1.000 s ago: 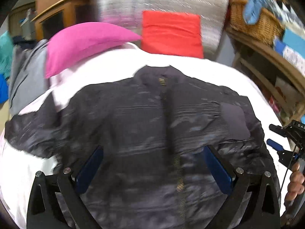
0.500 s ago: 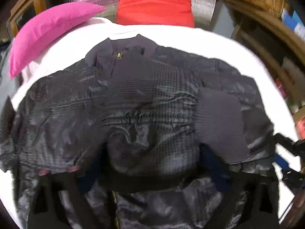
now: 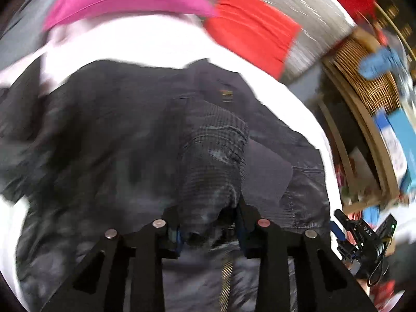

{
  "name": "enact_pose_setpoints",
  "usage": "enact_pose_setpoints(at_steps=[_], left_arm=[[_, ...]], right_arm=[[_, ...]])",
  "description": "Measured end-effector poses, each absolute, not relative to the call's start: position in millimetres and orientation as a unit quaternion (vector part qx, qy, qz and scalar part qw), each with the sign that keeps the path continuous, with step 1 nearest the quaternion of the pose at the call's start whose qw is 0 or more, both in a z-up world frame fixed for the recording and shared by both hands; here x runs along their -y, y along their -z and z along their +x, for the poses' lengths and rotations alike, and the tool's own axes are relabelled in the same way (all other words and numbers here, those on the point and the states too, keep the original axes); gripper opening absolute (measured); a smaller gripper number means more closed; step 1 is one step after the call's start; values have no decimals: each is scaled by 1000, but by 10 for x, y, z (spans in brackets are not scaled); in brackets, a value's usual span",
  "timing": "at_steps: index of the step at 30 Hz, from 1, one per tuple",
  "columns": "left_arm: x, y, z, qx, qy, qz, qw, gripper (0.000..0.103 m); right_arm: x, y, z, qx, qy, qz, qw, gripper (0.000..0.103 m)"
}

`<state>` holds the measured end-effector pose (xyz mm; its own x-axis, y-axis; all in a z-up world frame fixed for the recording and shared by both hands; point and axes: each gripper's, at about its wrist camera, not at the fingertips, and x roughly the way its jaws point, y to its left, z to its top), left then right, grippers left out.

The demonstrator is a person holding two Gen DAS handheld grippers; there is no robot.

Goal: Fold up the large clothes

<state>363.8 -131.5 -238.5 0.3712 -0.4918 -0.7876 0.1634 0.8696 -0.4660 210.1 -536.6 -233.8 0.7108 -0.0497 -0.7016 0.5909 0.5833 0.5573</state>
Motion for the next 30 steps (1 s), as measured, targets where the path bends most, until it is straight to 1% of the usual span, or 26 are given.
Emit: enact_pose_setpoints(at_steps=[1, 2, 3, 7, 8, 10, 11, 14, 17, 21, 24, 25, 26, 27, 28, 29, 30], left_arm=[[1175, 2423, 3610, -531, 184, -160, 812, 48], [1078, 2461, 3587, -540, 166, -158, 810, 64], [983, 2498, 3558, -546, 155, -159, 808, 72], [750, 2641, 3483, -566, 166, -173, 788, 72], [734, 2622, 3472, -560, 165, -172, 793, 72], [765, 2482, 3419, -533, 170, -167, 812, 73], [821, 2405, 3393, -522, 175, -162, 819, 73], [1185, 2225, 3315, -503, 196, -112, 834, 80], [1661, 2173, 3314, -497, 205, -73, 840, 81], [2111, 2322, 3488, -532, 177, -43, 827, 81], [2155, 2487, 3623, -528, 145, -13, 836, 80], [2164, 2510, 3662, -523, 141, -13, 840, 77], [2115, 2522, 3698, -519, 139, -16, 844, 61], [2073, 2532, 3730, -521, 145, -22, 841, 42], [2019, 2536, 3780, -525, 152, -31, 837, 32], [1966, 2524, 3799, -526, 156, -36, 835, 20], [1910, 2488, 3809, -524, 158, -38, 836, 17]], right_arm=[[5337, 2313, 2098, -325, 192, 408, 831, 45], [5295, 2280, 2100, -322, 189, 398, 838, 45], [5258, 2254, 2108, -321, 185, 390, 843, 45], [5145, 2251, 2188, -332, 163, 369, 853, 46], [5138, 2280, 2213, -336, 161, 372, 850, 51], [5161, 2326, 2239, -342, 166, 376, 845, 57], [5173, 2343, 2252, -343, 170, 376, 844, 58], [5210, 2403, 2296, -351, 173, 376, 840, 58], [5242, 2432, 2341, -354, 166, 374, 841, 58], [5251, 2432, 2463, -352, 164, 344, 855, 58], [5235, 2454, 2586, -355, 156, 318, 865, 58], [5222, 2472, 2628, -361, 152, 309, 867, 54], [5205, 2494, 2673, -370, 146, 298, 867, 37], [5189, 2500, 2704, -375, 137, 290, 869, 29], [5175, 2497, 2722, -378, 131, 284, 871, 28], [5155, 2476, 2726, -378, 134, 275, 874, 22], [5135, 2432, 2715, -371, 138, 265, 879, 18]])
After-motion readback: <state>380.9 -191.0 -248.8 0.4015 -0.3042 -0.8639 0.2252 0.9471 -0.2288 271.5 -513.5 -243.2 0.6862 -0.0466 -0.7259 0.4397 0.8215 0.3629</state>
